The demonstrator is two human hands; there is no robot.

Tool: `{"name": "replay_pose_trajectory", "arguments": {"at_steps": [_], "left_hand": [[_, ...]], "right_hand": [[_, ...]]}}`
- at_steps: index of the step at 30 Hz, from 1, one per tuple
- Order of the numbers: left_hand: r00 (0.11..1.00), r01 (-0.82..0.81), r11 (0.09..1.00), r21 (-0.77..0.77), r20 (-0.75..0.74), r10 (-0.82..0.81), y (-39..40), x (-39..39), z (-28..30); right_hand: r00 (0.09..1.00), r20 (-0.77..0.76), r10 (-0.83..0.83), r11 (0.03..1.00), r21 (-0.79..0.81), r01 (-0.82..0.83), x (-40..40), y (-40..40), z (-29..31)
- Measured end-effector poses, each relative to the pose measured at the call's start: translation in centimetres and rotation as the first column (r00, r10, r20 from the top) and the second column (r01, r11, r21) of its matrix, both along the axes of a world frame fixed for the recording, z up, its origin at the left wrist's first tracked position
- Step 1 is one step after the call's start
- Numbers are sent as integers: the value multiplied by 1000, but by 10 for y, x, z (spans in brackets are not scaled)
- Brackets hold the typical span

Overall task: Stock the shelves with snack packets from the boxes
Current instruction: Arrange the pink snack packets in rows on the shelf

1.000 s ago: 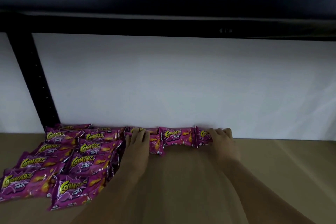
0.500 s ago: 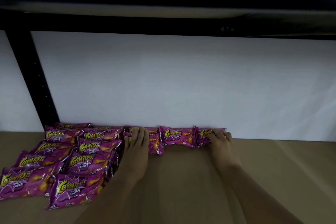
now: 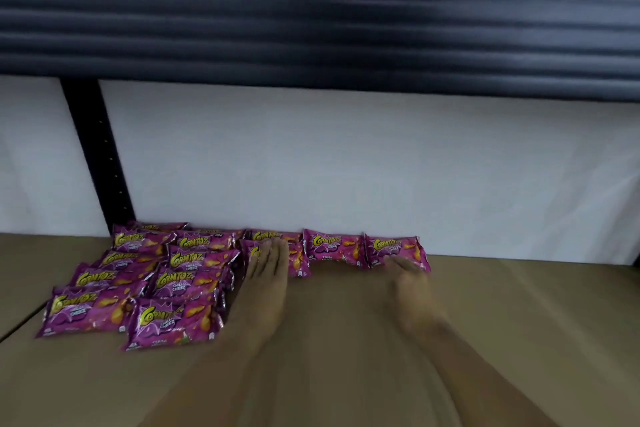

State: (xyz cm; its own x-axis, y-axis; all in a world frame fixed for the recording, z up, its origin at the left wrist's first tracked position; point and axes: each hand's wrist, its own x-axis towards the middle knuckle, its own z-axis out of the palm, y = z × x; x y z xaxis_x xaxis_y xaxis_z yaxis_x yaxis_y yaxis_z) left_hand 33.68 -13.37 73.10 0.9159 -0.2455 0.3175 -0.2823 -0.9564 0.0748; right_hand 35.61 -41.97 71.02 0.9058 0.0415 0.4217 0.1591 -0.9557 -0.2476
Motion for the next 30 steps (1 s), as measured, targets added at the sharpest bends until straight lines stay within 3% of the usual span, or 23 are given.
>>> {"name": "replay_pose_trajectory", "arguments": {"at_steps": [11, 16, 20, 23, 30], "left_hand": [[995, 52, 958, -281, 97, -25, 8, -149, 8], [952, 141, 962, -232, 298, -68, 36, -214, -4], [903, 237, 952, -193, 405, -143, 69, -255, -48], [931, 222, 953, -208, 334, -144, 93, -277, -111], [993, 61, 975, -216, -86, -81, 139, -299, -325]], "right_hand": [[983, 121, 137, 981, 120, -151, -162, 84, 12], [970, 202, 138, 968, 180, -175, -237, 137, 2], [933, 319, 164, 967, 137, -217, -290, 181, -23], [938, 278, 208, 964, 104, -244, -311, 204, -80], [968, -136, 213, 969, 154, -192, -331, 225, -275]]}}
